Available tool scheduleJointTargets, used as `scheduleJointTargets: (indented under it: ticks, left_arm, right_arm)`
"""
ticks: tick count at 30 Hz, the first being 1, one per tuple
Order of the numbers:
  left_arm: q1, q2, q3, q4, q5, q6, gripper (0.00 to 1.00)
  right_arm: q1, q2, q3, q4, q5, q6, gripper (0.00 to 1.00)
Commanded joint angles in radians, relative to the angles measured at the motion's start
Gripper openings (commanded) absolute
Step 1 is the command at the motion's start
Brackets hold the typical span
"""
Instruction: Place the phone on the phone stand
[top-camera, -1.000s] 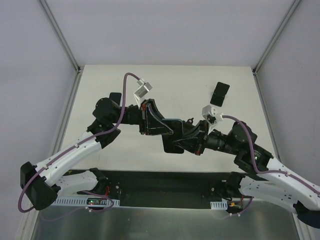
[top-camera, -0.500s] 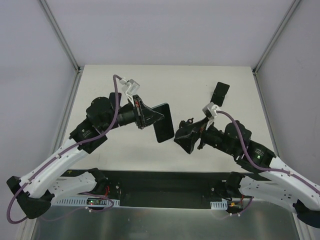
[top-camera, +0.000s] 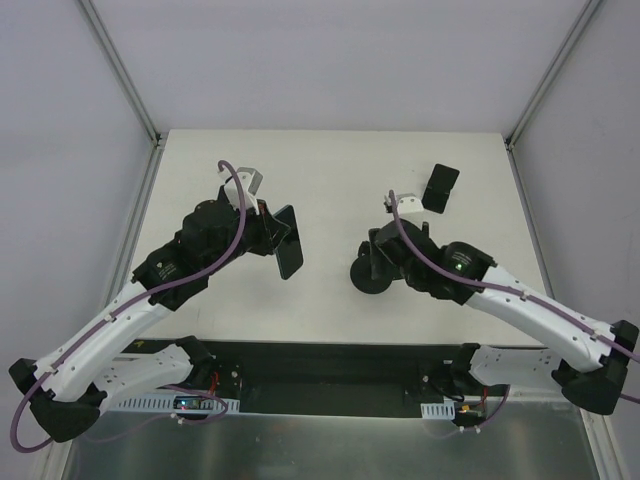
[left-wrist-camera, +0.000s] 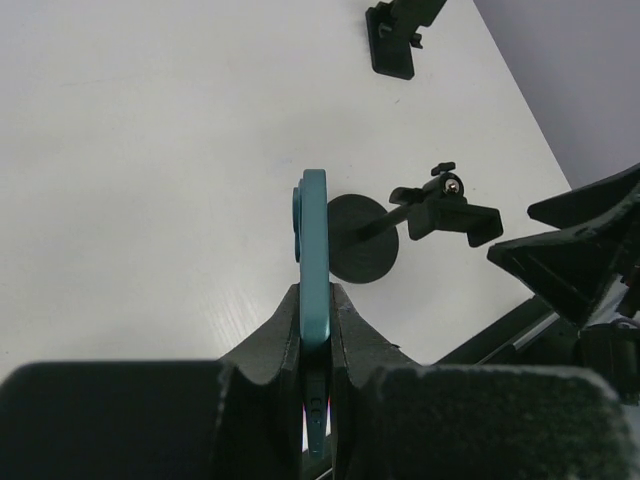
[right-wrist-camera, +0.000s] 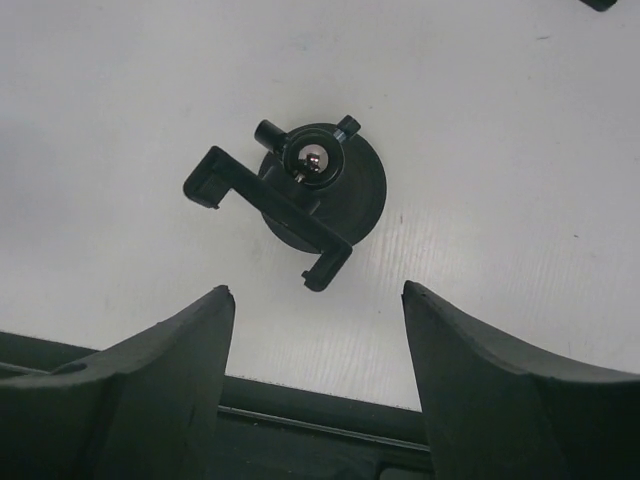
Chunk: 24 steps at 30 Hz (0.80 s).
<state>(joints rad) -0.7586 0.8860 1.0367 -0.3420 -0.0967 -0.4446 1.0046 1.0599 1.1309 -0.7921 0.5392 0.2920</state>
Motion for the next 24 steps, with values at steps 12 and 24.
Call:
scheduleJointTargets:
  ticks: [12, 24]
  left_arm:
    - [-0.002, -0.033, -0.01, 0.043, 0.012, -0.022, 0.0]
    - [-0.002, -0.015, 0.005, 0.043, 0.057, -0.036, 0.0]
  right_arm:
    - [-0.001, 0.107, 0.014, -0.015, 0.14, 0.191, 0.39]
    - [-0.009, 0.161, 0.013, 0.016, 0.102, 0.197, 0.36]
